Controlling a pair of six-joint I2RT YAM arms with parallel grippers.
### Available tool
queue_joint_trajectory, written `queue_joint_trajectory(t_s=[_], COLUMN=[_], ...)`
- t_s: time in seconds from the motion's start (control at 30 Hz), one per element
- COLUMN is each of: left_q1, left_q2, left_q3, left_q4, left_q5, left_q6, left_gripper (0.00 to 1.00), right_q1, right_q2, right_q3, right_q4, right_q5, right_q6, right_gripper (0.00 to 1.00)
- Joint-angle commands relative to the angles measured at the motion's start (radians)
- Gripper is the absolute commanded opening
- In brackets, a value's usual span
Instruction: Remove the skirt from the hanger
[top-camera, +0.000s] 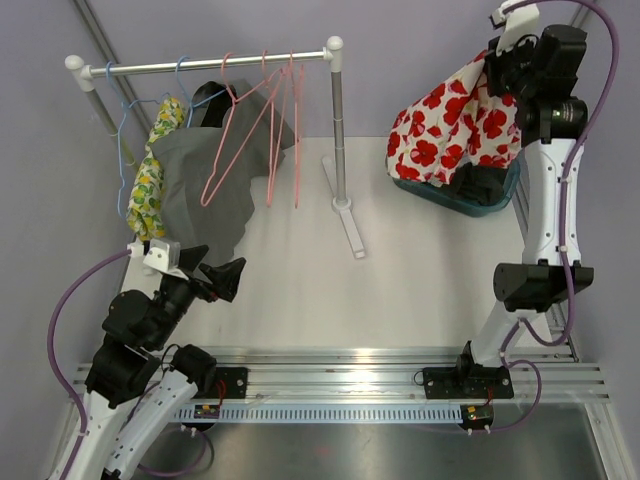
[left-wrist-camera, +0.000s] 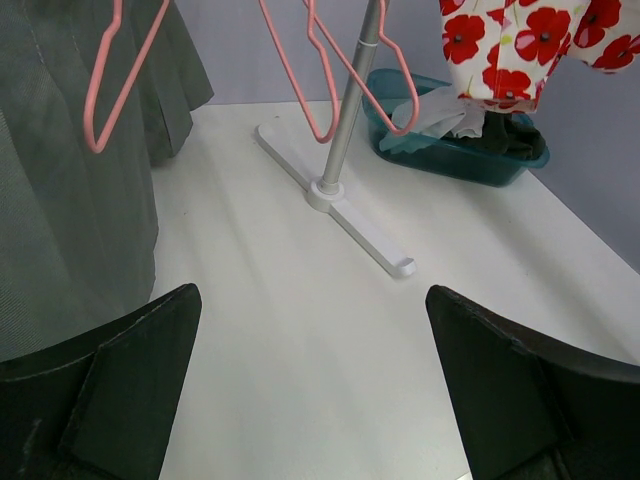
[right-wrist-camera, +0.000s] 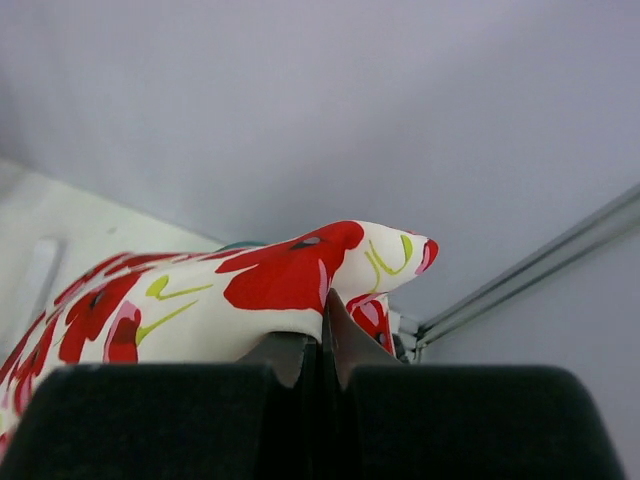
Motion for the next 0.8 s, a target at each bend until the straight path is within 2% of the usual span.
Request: queue_joint_trajectory(t_s=[0.0,0.07,0.17,0.33,0.5,0.6,0.77], left_q1=[0.003,0.003,0.003,0.003,0.001,0.003,0.003], left_q2=[-0.014,-0.015,-0.015,0.000,0.023,0.028,0.034], left_q3=[0.005,0.007,0.010,0.014,0.017,0.017,0.039], left_q4=[0.021,0.018,0.019,0.034,0.053,0.061,0.061], left_q5=[-0.018,-0.023,-0.032,-0.034,-0.022,-0.017,-0.014], left_q6=[-0.007,-0.006,-0.001,0.007,0.008,0.005,0.008], left_gripper=[0.99,0.99,0.99,0.99,0.99,0.99,0.99], right_q1=[-0.047,-0.070,-0.102,-0.116,-0.116,-0.116,-0.114], right_q2=[0.135,0.184,0.209,0.198,0.212,0.259,0.431], right_q3=[0.146,0.171,0.111,-0.108,-0.235,-0.236,-0.180], right_q4=[0.050,0.053,0.078,0.168,0.152,0.120,0.048], right_q5=[0.135,0.128,0.115,0.109,-0.080,-0.148,-0.153], right_q6=[0.078,0.076,0.052,-0.046,-0.087,-0.044,0.002], right_gripper=[0.00,0.00,0.00,0.00,0.00,0.00,0.00])
